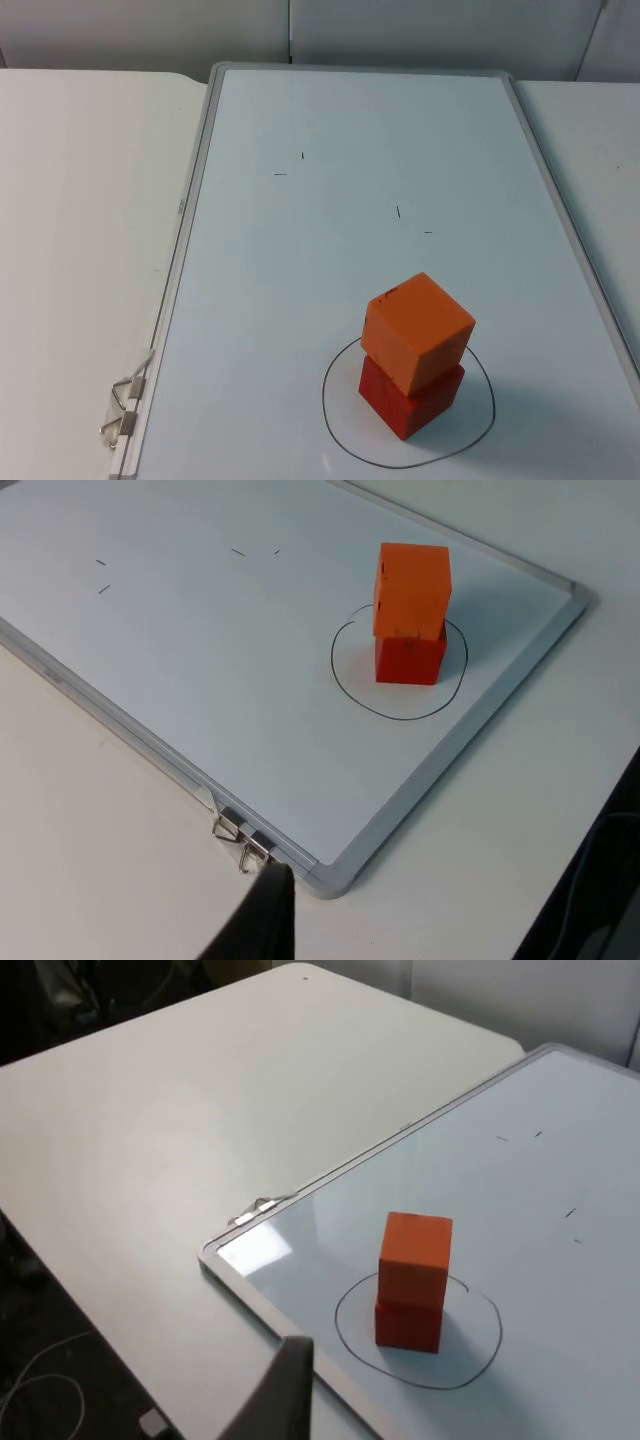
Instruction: Pick up one cube with the left hand and another cube with the right hand. First place the cube in the right hand at the target position, then stack the cube in the left hand on top.
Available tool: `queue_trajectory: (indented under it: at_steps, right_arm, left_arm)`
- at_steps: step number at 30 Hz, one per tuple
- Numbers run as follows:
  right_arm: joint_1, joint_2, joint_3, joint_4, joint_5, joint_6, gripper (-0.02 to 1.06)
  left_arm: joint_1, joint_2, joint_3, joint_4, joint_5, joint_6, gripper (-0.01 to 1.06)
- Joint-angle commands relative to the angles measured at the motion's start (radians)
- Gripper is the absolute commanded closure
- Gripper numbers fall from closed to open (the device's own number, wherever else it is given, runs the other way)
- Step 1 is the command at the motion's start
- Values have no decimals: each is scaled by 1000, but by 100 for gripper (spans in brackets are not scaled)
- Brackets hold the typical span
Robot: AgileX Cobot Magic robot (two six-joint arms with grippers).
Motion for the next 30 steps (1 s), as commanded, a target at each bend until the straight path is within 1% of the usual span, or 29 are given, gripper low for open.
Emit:
queue_trajectory:
  at_steps: [1, 5, 14, 16, 17, 18, 20, 21, 22, 23, 24, 26, 30]
  right_arm:
    - [2, -4, 4, 18, 48, -22, 13]
    - [2, -4, 4, 18, 75, -22, 13]
    - [2, -6, 4, -19, 80, -18, 13]
    - [2, -30, 16, -55, 75, 23, 13]
    - [2, -30, 37, -73, 69, 59, 13]
    - [2, -30, 37, -73, 69, 59, 13]
    - [10, -30, 75, -114, 88, 103, 13]
    - [10, -30, 71, -103, 57, 95, 13]
    - [10, -30, 71, -103, 57, 95, 13]
    - [10, -30, 71, -92, 18, 82, 13]
    - [12, -30, 73, -95, 0, 81, 13]
    - [12, -30, 91, -121, 5, 84, 13]
    - [12, -30, 106, -139, 15, 100, 13]
  left_arm:
    - [-6, -6, 8, 0, -14, -8, 0]
    - [-6, -6, 8, 0, -14, -8, 0]
    - [-6, -6, 8, 0, -14, -8, 0]
    - [-6, -6, 8, 0, -14, -8, 0]
    - [-6, -6, 8, 0, -14, -8, 0]
    - [-6, -6, 8, 0, -14, -8, 0]
    - [-6, -6, 8, 0, -14, -8, 0]
    - [-6, -6, 8, 0, -14, -8, 0]
    - [-6, -6, 8, 0, -14, -8, 0]
    - [-6, -6, 8, 0, -14, -14, 0]
    - [-6, -6, 8, 0, -14, -14, 0]
    - [-6, -6, 8, 0, -14, -14, 0]
    - [-6, -6, 8, 0, -14, -14, 0]
